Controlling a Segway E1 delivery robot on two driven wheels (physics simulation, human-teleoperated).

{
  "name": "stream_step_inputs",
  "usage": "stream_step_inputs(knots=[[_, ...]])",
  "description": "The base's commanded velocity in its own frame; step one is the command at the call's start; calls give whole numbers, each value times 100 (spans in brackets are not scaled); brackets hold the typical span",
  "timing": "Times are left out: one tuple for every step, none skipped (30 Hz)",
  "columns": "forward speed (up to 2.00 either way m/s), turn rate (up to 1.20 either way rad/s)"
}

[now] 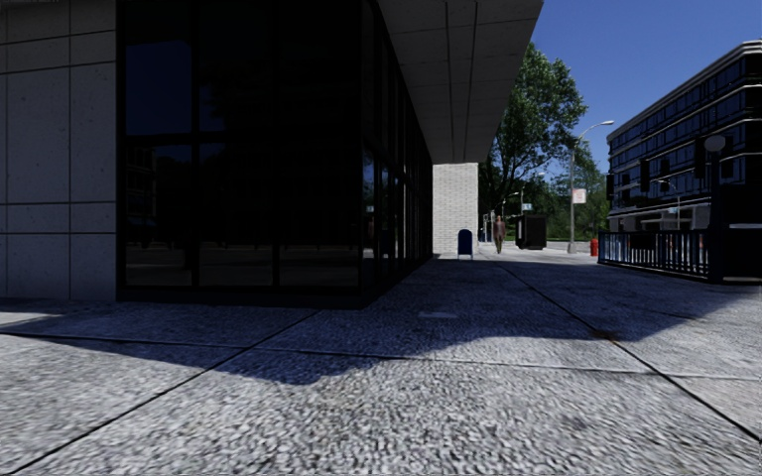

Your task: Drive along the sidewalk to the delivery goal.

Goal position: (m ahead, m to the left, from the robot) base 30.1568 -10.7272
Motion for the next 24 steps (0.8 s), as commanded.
stream_step_inputs(knots=[[160, 0], [174, 0], [189, 0], [189, 0], [200, 0], [200, 0], [200, 0], [200, 0], [200, 0], [200, 0], [200, 0], [200, -4], [200, -55], [200, -69], [200, -69], [200, -73], [200, -74], [200, -74], [200, -74], [200, -74], [200, -74], [200, -74], [200, -74], [200, -74]])
